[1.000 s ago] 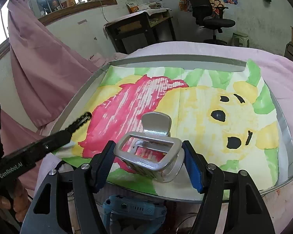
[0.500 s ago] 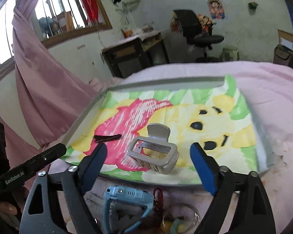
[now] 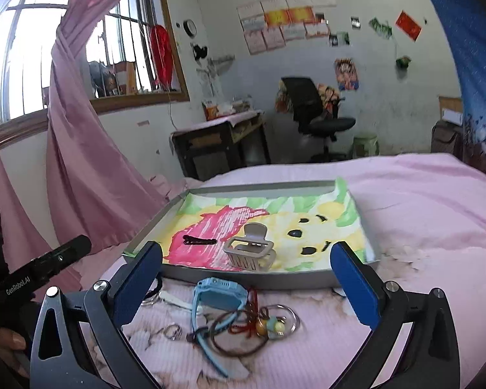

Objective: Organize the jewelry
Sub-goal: 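Lift both grippers away from the tray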

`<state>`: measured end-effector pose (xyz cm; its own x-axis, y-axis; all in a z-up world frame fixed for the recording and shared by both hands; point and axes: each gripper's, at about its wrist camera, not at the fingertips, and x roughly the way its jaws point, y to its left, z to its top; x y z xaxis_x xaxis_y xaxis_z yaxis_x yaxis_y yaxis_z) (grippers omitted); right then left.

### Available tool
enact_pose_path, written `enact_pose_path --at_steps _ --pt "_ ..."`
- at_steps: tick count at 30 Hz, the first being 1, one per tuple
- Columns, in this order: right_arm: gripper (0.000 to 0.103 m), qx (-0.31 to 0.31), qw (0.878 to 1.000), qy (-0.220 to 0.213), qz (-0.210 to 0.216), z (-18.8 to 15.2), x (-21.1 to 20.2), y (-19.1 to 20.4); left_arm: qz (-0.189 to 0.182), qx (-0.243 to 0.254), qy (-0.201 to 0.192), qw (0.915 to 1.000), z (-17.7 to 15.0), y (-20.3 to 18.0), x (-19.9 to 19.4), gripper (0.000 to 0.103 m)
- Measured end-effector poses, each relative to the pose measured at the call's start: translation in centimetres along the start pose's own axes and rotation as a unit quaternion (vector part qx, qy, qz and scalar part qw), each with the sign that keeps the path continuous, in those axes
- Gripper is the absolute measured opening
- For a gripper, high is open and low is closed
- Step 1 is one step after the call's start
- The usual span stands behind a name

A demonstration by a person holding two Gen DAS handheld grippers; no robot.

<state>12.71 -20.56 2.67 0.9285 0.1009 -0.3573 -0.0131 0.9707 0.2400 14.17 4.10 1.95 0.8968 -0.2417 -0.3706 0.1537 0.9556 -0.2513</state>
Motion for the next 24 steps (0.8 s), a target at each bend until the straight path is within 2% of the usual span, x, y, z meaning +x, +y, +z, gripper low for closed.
enact_pose_path --at_steps 5,14,19,24 --pt "0.102 -0.017 0.999 -0.026 -0.012 -0.3 -3.3 0.7 0.013 0.024 -0.022 0.9994 -0.7 -0.6 -2.2 0.103" --pt "0.102 -0.058 0.997 -0.051 -0.019 -1.5 -6.7 2.0 0.02 0.06 -0.042 0.9971 -1.9 -1.6 -4.4 0.103" --pt "0.102 -0.078 0.996 -0.046 -0.024 -2.5 -7.2 2.1 0.029 0.086 -0.042 0.995 -2.9 -2.2 -4.5 0.103" --pt "0.102 -0.091 0.995 -0.013 -0.033 -3.5 -6.2 1.8 0.038 0.098 -0.022 0.9942 -3.9 -2.1 -3.7 0.103"
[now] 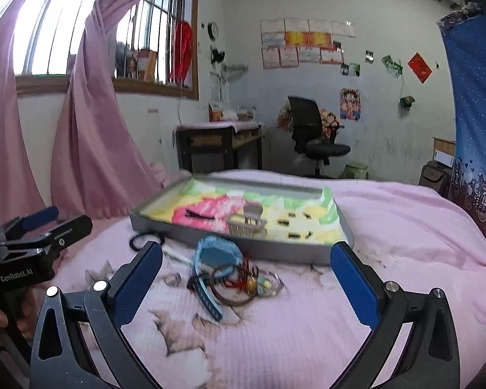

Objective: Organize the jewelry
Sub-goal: 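Lift both grippers away from the tray, then grasp the small silver ring with the left gripper while the right grasps the silver hoop ring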

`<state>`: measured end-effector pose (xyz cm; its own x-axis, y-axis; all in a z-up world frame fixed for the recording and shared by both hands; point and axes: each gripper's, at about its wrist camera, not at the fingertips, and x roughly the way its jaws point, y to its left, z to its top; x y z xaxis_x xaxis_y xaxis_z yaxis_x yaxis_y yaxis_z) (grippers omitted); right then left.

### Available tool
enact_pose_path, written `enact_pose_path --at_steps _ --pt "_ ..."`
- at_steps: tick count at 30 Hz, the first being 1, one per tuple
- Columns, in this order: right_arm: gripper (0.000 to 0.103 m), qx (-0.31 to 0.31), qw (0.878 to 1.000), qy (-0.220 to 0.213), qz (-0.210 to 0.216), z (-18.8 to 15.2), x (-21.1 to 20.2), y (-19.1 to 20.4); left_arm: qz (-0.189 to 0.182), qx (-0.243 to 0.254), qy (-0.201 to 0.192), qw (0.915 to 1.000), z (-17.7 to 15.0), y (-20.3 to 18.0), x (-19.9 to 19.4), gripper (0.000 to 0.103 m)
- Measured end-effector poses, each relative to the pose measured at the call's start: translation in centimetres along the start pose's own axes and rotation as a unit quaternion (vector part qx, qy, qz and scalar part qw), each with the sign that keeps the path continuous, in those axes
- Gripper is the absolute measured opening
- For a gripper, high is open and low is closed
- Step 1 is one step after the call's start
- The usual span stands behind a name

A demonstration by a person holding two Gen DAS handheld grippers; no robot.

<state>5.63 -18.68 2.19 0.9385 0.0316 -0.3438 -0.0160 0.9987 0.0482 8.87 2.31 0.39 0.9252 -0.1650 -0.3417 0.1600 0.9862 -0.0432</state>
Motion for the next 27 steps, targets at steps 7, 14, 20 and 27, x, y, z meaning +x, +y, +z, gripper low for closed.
enact_pose_path --at_steps 7,14,20,27 --pt "0.102 0.0 0.998 0.055 0.002 -1.2 1.7 0.0 0.004 0.005 0.042 0.9991 -1.5 0.5 1.7 0.103" --pt "0.102 -0.001 0.995 0.095 0.01 -2.2 3.3 0.2 -0.002 -0.01 0.08 0.9967 -1.9 1.2 3.1 0.103" --pt "0.102 0.015 0.993 0.116 0.02 -2.4 4.2 -0.3 -0.027 -0.009 0.107 0.9939 -2.2 1.1 4.1 0.103" --pt "0.082 0.035 0.99 0.137 0.016 -2.5 5.4 -1.2 -0.069 0.015 0.118 0.9905 -2.3 -0.2 4.5 0.094"
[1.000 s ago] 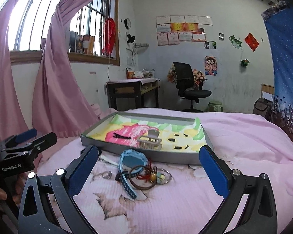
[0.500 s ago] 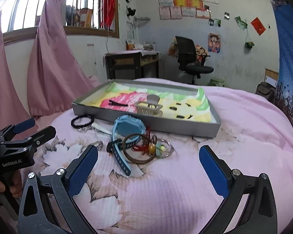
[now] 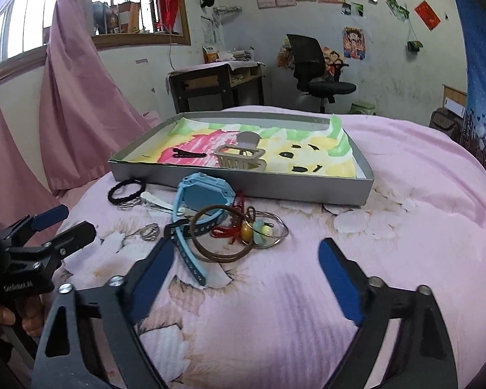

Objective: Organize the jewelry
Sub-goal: 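Grasp the small silver ring with the left gripper while the right grasps the silver hoop ring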

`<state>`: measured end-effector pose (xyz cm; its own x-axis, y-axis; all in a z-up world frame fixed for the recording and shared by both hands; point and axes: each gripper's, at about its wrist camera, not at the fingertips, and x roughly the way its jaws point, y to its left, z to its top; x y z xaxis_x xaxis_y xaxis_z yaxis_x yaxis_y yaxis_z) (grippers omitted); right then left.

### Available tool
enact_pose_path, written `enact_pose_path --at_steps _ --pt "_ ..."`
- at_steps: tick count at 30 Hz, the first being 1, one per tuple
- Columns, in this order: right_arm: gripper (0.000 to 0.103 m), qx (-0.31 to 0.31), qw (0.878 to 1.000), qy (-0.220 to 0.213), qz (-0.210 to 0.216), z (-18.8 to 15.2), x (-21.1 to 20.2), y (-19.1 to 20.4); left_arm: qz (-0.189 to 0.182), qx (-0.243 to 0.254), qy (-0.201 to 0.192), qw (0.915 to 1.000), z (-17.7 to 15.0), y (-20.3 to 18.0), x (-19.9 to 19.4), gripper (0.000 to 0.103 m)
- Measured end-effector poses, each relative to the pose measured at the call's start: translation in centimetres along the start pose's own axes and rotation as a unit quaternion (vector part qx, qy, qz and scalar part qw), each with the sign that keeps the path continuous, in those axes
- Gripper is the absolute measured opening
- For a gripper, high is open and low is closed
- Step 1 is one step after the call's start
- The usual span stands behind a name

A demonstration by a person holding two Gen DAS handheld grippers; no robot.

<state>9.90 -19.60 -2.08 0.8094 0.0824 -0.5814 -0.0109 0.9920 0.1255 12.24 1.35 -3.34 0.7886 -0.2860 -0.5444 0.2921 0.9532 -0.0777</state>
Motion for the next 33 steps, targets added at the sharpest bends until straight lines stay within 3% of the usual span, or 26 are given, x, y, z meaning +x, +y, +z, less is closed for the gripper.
enact_pose_path --at_steps 14,21,27,29,33 --pt "0.039 0.003 0.998 0.053 0.023 0.3 3.0 -0.6 -0.096 0.034 0.043 0.9938 0.6 -2.8 2.7 0.062" --pt "0.037 0.007 0.998 0.054 0.022 0.7 3.6 -0.9 -0.108 0.047 0.061 0.9912 0.8 -4.0 4.0 0.052" --pt "0.036 -0.006 0.998 0.054 0.015 1.3 4.3 -0.9 -0.111 0.048 0.071 0.9902 0.8 -4.4 4.6 0.032" --pt "0.032 -0.014 0.998 0.058 0.017 1.4 4.7 -0.7 -0.113 0.041 0.072 0.9901 0.8 -4.2 4.7 0.025" --pt "0.029 -0.024 0.997 0.068 0.018 1.5 5.4 -0.5 -0.117 0.029 0.074 0.9899 0.8 -3.8 4.9 0.02"
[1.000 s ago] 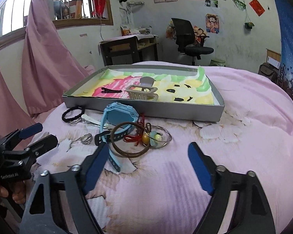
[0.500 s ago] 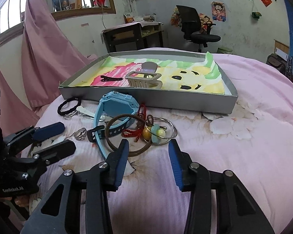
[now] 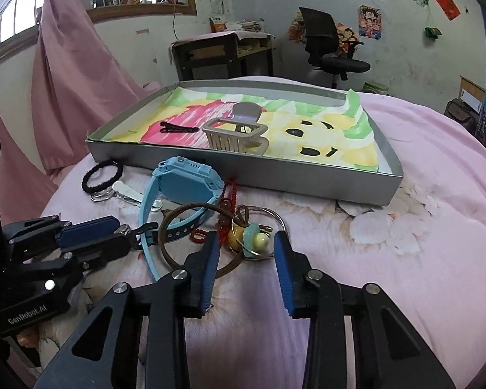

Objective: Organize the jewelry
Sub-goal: 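Grasp the small silver ring with the left gripper while the right grasps the silver hoop ring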

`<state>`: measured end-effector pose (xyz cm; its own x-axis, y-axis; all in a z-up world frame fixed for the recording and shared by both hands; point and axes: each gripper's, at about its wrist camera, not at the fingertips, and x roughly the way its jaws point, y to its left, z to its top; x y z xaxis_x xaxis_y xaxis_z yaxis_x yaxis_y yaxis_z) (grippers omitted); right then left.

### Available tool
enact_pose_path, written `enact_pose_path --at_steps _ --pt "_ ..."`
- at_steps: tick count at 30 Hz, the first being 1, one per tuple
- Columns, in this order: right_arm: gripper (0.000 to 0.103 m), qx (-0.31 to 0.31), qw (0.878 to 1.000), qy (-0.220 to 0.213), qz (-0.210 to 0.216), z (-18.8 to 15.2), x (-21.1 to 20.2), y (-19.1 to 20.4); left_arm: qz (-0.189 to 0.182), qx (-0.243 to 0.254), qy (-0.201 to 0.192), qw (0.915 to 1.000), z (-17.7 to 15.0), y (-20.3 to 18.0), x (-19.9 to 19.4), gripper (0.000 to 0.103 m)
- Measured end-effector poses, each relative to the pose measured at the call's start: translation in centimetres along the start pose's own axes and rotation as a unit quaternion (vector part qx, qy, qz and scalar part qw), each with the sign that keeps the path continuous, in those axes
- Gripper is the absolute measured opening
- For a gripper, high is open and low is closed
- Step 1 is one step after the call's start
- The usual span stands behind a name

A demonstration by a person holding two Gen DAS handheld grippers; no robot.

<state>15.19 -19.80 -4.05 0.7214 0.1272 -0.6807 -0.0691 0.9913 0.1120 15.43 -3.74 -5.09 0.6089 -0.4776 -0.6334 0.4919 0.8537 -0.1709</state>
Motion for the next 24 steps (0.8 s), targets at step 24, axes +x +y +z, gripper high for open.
enact_pose_path --at_steps 24 --pt "0.016 0.001 1.0 0.024 0.003 -0.76 -0.18 0.03 -0.017 -0.024 -0.036 0.9989 -0.94 0.84 -0.69 0.02"
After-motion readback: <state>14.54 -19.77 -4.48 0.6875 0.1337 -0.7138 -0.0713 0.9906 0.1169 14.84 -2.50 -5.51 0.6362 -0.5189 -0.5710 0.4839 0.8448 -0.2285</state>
